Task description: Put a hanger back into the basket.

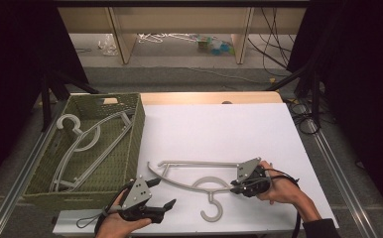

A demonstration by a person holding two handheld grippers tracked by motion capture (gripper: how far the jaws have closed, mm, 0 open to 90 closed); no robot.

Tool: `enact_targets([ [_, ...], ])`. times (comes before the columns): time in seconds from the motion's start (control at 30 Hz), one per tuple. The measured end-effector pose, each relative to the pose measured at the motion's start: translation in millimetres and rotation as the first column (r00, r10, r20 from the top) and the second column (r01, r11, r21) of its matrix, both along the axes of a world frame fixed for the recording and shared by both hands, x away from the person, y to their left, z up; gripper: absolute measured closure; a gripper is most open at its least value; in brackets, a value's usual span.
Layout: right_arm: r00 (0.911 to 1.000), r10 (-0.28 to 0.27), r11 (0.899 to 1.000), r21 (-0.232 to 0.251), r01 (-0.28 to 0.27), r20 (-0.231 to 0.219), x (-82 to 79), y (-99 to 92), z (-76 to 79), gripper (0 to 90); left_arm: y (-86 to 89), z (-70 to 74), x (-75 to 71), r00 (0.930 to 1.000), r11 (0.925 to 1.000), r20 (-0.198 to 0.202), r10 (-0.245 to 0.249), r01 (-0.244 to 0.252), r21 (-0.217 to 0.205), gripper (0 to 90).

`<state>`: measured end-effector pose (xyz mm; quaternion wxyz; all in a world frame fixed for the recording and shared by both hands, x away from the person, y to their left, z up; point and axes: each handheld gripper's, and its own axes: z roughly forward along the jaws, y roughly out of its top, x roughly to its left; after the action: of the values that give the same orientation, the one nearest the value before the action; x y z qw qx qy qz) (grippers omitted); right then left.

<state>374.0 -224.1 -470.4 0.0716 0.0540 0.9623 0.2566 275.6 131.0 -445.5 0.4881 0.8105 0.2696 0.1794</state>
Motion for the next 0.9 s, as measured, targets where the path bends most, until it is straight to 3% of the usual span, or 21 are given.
enact_targets([
  [0.13, 0.9989, 0.045, 0.999, -0.012, -0.045, 0.014, -0.6, 1.4, 1.4, 75.4, -8.8, -3.0, 6.2, 0.9997, 0.9977, -0.006, -0.025, 0.026, 0.062, 23.0],
  [0.23, 0.9963, 0.086, 0.996, -0.012, -0.086, 0.002, -1.5, 3.0, 3.4, 79.9, -15.8, -4.5, 11.2, 0.9985, 0.9948, -0.005, -0.054, 0.054, 0.086, 25.9],
  [0.27, 0.9949, 0.1, 0.995, -0.01, -0.1, 0.004, -1.6, 3.3, 4.9, 81.0, -17.5, -5.0, 12.3, 0.9975, 0.9912, -0.009, -0.071, 0.071, 0.112, 29.0],
  [0.3, 0.9949, 0.101, 0.995, -0.008, -0.101, 0.01, -2.0, 3.5, 6.7, 81.0, -18.7, -5.6, 13.6, 0.9963, 0.9829, 0.001, -0.086, 0.085, 0.163, 33.4],
  [0.37, 0.9949, 0.098, 0.995, -0.013, -0.097, 0.024, -1.7, 1.1, 13.1, 81.1, -21.8, -7.6, 16.5, 0.9952, 0.9707, 0.023, -0.095, 0.087, 0.224, 33.7],
  [0.43, 0.9936, 0.104, 0.994, 0.007, -0.105, 0.043, -1.7, -1.6, 18.5, 81.3, -24.3, -9.4, 20.1, 0.9953, 0.9672, 0.036, -0.09, 0.079, 0.241, 33.3],
  [0.53, 0.9932, 0.106, 0.994, 0.017, -0.107, 0.048, -3.8, -4.0, 25.6, 81.4, -27.4, -9.2, 27.4, 0.9937, 0.9559, 0.083, -0.075, 0.048, 0.29, 32.9],
  [0.63, 0.9922, 0.114, 0.993, 0.015, -0.115, 0.051, -5.7, -4.3, 30.2, 81.4, -34.1, -9.4, 35.2, 0.9927, 0.956, 0.094, -0.076, 0.046, 0.29, 33.0],
  [0.67, 0.9916, 0.116, 0.993, 0.018, -0.117, 0.056, -6.1, -4.5, 31.5, 81.4, -37.0, -9.6, 37.7, 0.9908, 0.9524, 0.103, -0.087, 0.052, 0.3, 33.4],
  [0.7, 0.9916, 0.118, 0.993, 0.018, -0.119, 0.054, -6.7, -4.7, 33.0, 81.4, -40.3, -10.1, 40.4, 0.9889, 0.9472, 0.111, -0.099, 0.059, 0.315, 33.6],
  [0.73, 0.991, 0.12, 0.992, 0.025, -0.121, 0.06, -6.8, -4.8, 33.4, 81.5, -43.6, -10.4, 44.4, 0.9851, 0.9347, 0.122, -0.121, 0.072, 0.348, 33.6],
  [0.77, 0.991, 0.121, 0.992, 0.028, -0.122, 0.057, -7.1, -5.2, 34.0, 81.5, -47.5, -11.9, 48.2, 0.9843, 0.9283, 0.113, -0.136, 0.087, 0.361, 33.5],
  [0.83, 0.9909, 0.123, 0.992, 0.027, -0.125, 0.055, -7.8, -5.6, 34.7, 81.5, -55.1, -15.4, 54.7, 0.9816, 0.9215, 0.12, -0.149, 0.094, 0.377, 34.0],
  [0.9, 0.9906, 0.125, 0.991, 0.029, -0.127, 0.054, -9.3, -5.4, 35.5, 81.5, -62.7, -18.1, 58.3, 0.9714, 0.8967, 0.138, -0.193, 0.118, 0.427, 35.7],
])
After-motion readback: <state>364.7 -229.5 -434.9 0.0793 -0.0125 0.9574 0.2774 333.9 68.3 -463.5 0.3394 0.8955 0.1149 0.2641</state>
